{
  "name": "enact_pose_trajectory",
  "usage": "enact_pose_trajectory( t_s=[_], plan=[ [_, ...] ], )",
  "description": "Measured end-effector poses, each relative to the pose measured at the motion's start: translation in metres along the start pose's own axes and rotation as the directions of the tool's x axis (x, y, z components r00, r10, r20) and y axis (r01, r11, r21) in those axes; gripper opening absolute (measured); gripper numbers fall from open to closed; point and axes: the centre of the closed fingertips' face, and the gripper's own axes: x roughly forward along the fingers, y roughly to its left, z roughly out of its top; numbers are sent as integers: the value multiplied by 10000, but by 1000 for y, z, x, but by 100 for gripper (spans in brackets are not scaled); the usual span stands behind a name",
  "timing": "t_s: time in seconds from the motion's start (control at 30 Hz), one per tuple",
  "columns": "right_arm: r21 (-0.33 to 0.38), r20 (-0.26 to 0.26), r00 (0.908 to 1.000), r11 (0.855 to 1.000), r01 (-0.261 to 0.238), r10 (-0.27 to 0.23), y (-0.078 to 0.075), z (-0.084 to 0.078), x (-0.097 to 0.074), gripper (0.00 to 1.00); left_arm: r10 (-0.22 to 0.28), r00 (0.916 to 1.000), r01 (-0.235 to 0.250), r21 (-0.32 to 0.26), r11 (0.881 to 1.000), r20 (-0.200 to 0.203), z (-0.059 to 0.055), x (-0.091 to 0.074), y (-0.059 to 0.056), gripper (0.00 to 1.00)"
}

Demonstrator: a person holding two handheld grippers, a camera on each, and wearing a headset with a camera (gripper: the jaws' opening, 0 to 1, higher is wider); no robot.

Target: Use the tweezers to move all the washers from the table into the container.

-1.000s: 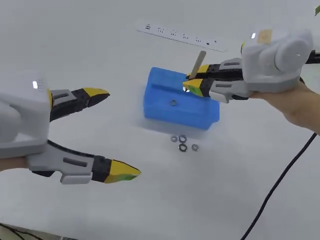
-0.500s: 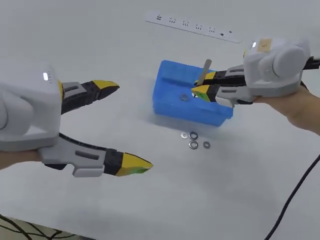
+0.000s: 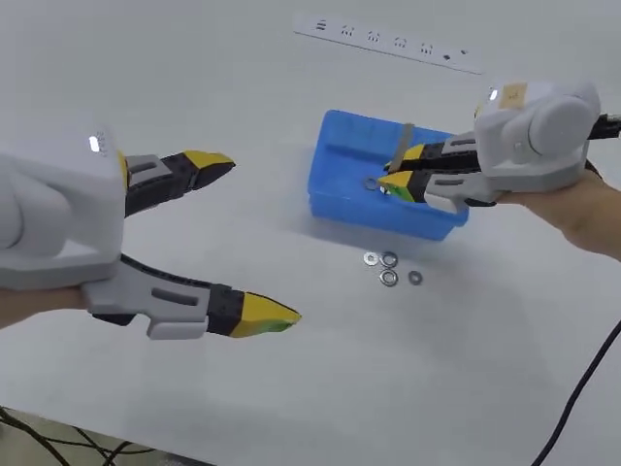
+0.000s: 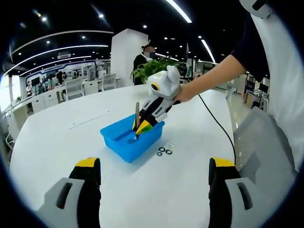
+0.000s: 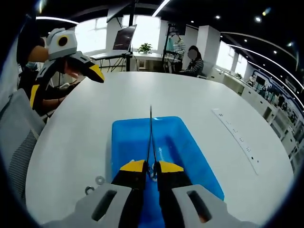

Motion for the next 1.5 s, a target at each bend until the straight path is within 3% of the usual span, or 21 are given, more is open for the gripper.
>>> enact_pose_trajectory(
  t_s=[0.63, 0.93, 1.13, 1.23, 1.33, 1.47, 1.5],
  plan=[
    [133, 32, 10000, 9999, 41, -41, -1, -2, 2, 10, 83, 9999, -81, 195, 9998, -95, 0, 0, 1, 100],
    [176, 285, 9993, 9995, 257, -262, -7, 11, -6, 11, 70, 10000, -69, 157, 9999, -55, 3, 1, 3, 100],
    [142, 331, 9990, 9995, 291, -295, -8, 14, -12, 10, -11, 9992, 1, 258, 9997, 388, 25, 15, 20, 100],
    [123, 322, 9991, 9995, 283, -287, -6, 14, -13, 10, -276, 9958, 256, 235, 9994, 878, 48, 33, 32, 100],
    [5, 315, 9993, 9998, 216, -216, -2, 17, -14, 10, -673, 9895, 595, 639, 9962, 1276, 70, 51, 37, 98],
    [-16, 425, 9990, 9999, 105, -104, 1, 22, -15, 10, -1045, 9819, 882, 1069, 9904, 1580, 92, 71, 44, 83],
    [-7, 448, 9990, 10000, 79, -78, 1, 22, -15, 10, -1076, 9819, 909, 1105, 9897, 1556, 94, 74, 46, 74]
  ],
)
